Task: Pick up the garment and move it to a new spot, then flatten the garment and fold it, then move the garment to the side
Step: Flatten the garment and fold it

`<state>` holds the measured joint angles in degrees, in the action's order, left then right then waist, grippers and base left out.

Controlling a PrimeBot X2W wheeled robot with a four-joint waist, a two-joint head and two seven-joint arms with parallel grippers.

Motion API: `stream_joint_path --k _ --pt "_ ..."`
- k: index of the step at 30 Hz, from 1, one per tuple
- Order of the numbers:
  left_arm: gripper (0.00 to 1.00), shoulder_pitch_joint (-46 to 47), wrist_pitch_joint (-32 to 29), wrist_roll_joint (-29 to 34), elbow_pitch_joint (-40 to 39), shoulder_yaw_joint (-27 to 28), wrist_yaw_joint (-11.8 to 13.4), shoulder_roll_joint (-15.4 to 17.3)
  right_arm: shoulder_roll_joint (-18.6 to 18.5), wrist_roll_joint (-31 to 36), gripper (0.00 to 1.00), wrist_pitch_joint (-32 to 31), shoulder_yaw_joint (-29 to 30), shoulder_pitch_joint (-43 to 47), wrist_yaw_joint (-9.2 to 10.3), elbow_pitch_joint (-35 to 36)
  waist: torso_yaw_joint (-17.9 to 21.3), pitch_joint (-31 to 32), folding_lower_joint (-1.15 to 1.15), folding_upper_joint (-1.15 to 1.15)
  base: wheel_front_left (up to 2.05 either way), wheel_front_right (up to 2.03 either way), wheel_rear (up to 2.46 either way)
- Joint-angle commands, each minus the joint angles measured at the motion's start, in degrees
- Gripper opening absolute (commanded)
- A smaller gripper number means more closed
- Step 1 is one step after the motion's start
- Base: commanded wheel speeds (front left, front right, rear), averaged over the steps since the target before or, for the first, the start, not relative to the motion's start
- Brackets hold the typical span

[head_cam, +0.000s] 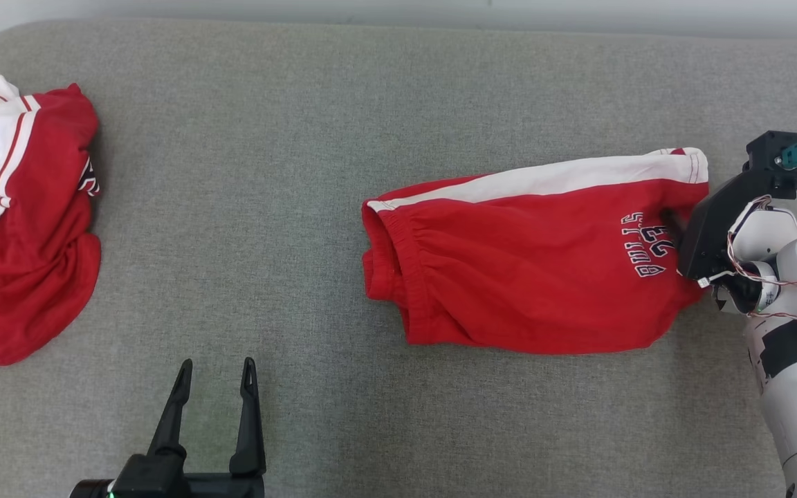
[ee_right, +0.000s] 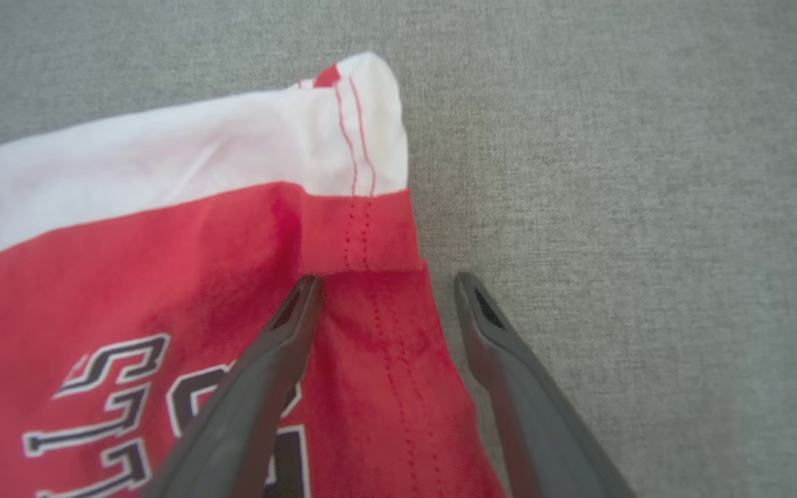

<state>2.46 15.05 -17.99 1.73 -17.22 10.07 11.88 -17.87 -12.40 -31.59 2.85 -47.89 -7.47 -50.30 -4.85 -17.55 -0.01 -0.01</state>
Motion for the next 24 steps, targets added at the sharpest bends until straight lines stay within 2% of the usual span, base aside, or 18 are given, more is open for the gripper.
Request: stream_joint_path --k 1,6,8,10,11,17,24 --pt "1.00 0.51 0.18 0.22 0.26 0.35 -0.14 -0.18 1.78 0.65 1.00 -1.09 -0.30 1.58 -0.07 -1.38 -0.33 -0.59 0.01 0.01 0.00 0.00 0.00" --pt "1.00 0.62 0.18 0.54 1.27 1.12 -0.89 -1.13 4.34 -0.13 1.00 -4.67 -1.64 3.03 -0.21 -1.30 0.05 -0.38 0.01 0.01 0.00 0.00 0.00" --pt "1.00 0.65 0.18 0.70 1.52 1.31 -1.30 -1.39 4.41 -0.64 0.46 -5.26 -2.14 3.52 -0.21 -0.68 0.20 -0.23 0.01 0.01 0.00 0.00 0.00" --pt "1.00 0.61 0.18 0.87 1.75 1.51 -1.44 -1.58 4.26 -0.97 0.26 -5.77 -2.52 3.87 -0.21 -0.10 0.34 -0.03 0.01 0.01 0.00 0.00 0.00" --pt "1.00 0.59 0.18 0.95 1.89 1.60 -1.62 -1.68 4.02 -1.12 0.00 -6.00 -2.69 4.10 -0.21 0.22 0.38 0.08 0.01 0.01 0.00 0.00 0.00" --pt "1.00 0.77 0.18 1.73 2.07 2.12 -2.14 -2.05 2.19 -0.15 0.00 -4.41 -1.65 4.59 -0.04 1.73 0.69 0.63 0.01 0.01 0.00 0.00 0.00" --pt "1.00 0.61 0.18 2.27 2.02 2.82 -2.57 -2.30 -1.06 4.67 0.00 -1.91 2.11 4.56 0.06 3.02 2.26 1.68 0.01 0.01 0.00 0.00 0.00"
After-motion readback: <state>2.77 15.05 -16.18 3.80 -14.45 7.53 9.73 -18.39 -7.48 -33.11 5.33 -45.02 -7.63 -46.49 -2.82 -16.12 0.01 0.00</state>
